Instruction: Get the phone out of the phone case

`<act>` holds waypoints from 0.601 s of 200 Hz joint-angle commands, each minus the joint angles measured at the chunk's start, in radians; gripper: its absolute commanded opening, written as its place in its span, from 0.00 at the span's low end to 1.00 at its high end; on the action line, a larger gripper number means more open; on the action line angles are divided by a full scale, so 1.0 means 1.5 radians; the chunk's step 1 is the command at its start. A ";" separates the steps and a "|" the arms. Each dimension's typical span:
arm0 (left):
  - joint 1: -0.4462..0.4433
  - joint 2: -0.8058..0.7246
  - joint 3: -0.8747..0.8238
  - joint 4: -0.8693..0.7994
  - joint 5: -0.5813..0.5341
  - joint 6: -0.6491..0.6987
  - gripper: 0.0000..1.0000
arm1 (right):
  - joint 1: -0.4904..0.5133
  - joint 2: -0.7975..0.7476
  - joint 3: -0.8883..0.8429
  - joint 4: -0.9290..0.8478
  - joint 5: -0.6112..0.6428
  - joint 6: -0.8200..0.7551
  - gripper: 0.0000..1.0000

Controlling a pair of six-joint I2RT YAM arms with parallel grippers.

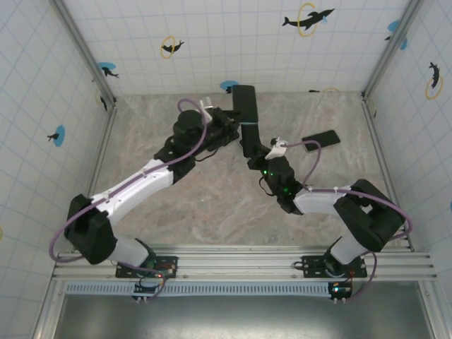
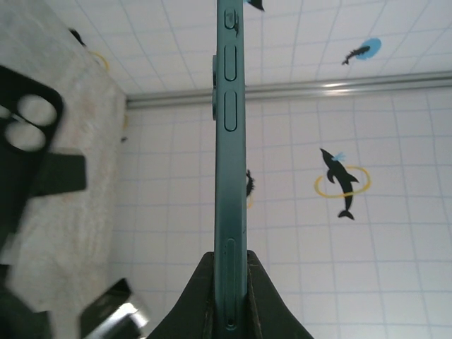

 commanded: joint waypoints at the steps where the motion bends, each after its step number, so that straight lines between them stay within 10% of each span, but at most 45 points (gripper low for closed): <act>1: 0.053 -0.066 -0.040 -0.103 0.028 0.110 0.00 | -0.007 -0.019 -0.018 0.018 -0.031 0.072 0.00; 56: 0.211 -0.118 -0.113 -0.261 0.082 0.278 0.00 | 0.015 0.030 0.047 -0.013 -0.068 0.144 0.00; 120: 0.448 -0.118 -0.253 -0.194 0.281 0.395 0.00 | 0.067 0.131 0.147 -0.022 -0.087 0.159 0.00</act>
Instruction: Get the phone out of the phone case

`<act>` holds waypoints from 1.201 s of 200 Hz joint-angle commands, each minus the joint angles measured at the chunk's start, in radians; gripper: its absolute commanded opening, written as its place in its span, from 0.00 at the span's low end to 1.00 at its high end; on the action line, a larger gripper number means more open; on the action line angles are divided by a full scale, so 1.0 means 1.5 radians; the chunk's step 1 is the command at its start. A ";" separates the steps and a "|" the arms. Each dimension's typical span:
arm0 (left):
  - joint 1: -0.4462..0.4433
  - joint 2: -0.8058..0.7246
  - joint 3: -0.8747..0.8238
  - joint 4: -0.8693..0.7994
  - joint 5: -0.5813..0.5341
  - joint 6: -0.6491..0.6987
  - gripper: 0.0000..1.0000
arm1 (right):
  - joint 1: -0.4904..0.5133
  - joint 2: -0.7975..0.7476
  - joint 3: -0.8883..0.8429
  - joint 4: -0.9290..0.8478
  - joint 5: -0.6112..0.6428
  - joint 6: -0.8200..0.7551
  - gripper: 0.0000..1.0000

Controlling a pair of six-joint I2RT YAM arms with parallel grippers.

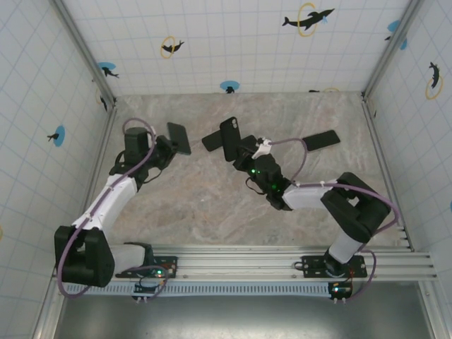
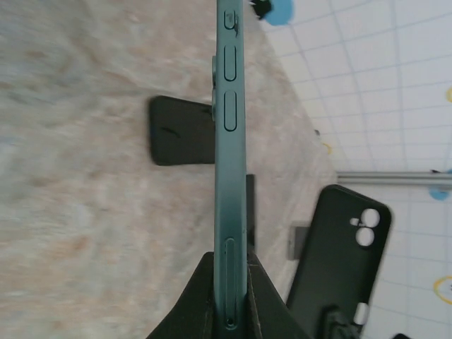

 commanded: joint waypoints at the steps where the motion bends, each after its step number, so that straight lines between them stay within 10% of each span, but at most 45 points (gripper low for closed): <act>1: 0.070 0.004 -0.036 0.058 0.128 0.093 0.00 | 0.019 0.043 0.057 0.004 -0.007 0.015 0.00; 107: 0.290 0.236 -0.005 0.055 0.329 0.357 0.00 | 0.077 0.202 0.245 -0.072 -0.012 0.104 0.00; 240: 0.361 0.457 0.109 0.036 0.426 0.433 0.00 | 0.097 0.258 0.292 -0.080 -0.058 0.109 0.00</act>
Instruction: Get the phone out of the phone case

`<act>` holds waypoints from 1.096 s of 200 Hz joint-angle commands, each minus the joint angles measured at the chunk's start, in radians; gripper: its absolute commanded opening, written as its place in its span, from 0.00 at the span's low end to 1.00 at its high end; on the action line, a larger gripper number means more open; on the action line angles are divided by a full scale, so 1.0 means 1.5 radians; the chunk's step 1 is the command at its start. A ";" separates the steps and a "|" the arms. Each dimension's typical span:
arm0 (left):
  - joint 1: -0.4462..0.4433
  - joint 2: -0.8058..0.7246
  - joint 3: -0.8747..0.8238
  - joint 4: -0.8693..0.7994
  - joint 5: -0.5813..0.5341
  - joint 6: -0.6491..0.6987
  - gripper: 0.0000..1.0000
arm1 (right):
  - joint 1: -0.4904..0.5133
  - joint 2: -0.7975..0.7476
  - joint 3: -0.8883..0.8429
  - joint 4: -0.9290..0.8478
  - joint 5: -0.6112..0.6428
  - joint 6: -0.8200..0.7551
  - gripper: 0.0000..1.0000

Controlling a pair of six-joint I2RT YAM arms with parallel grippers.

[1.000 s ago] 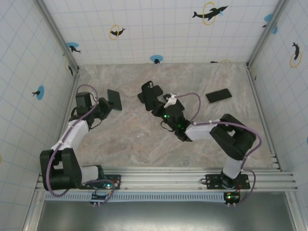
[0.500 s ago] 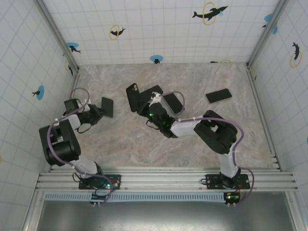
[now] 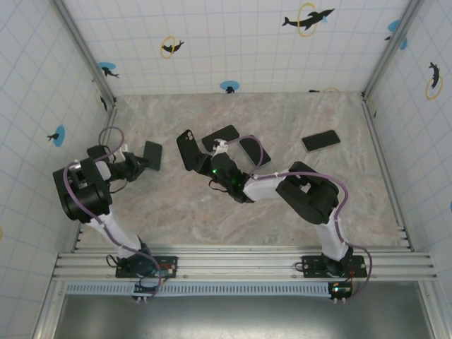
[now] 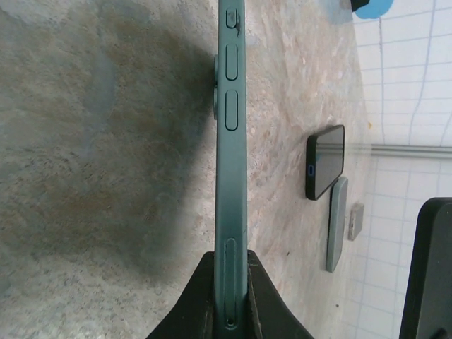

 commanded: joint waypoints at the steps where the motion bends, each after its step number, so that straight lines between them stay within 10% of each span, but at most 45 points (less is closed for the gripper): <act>1: 0.004 0.033 0.038 0.012 0.052 0.017 0.00 | 0.003 0.007 0.008 0.013 -0.002 -0.002 0.00; 92: 0.036 0.097 0.095 -0.081 0.064 0.085 0.25 | 0.005 0.003 -0.017 0.031 -0.016 -0.009 0.00; 219: 0.043 0.112 0.197 -0.318 -0.183 0.188 0.45 | 0.035 0.042 0.030 -0.015 0.011 -0.034 0.01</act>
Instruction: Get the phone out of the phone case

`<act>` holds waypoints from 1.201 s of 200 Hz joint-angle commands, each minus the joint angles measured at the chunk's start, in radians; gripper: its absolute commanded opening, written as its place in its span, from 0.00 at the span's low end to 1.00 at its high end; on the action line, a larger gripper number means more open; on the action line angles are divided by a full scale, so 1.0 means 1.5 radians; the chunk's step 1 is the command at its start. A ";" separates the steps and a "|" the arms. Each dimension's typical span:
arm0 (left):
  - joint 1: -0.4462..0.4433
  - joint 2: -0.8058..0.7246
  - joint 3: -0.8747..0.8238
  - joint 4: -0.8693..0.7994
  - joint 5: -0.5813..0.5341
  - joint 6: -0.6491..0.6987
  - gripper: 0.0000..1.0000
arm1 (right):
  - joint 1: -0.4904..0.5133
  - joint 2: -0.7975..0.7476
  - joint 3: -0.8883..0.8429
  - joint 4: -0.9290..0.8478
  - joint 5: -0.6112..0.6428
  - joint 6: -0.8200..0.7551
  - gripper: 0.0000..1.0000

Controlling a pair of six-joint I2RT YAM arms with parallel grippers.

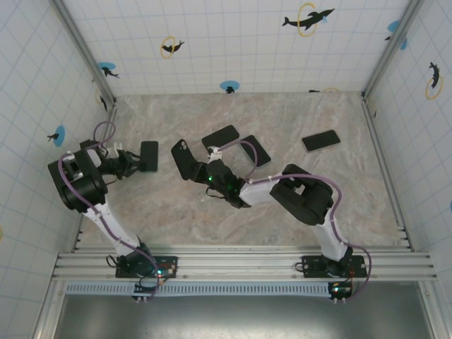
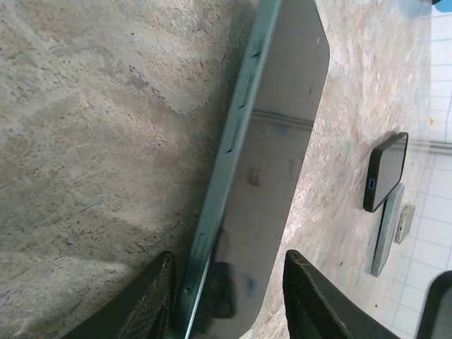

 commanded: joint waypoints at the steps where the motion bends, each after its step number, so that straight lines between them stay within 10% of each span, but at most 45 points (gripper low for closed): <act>1: 0.006 0.009 0.013 -0.061 -0.098 0.033 0.45 | 0.005 0.013 0.028 -0.009 0.024 -0.012 0.01; 121: -0.005 -0.135 0.018 -0.082 -0.100 -0.054 0.53 | 0.006 0.089 0.105 -0.042 0.073 0.009 0.02; 240: -0.278 -0.266 -0.105 -0.001 -0.238 -0.227 0.49 | -0.008 0.097 0.129 0.012 0.026 0.061 0.03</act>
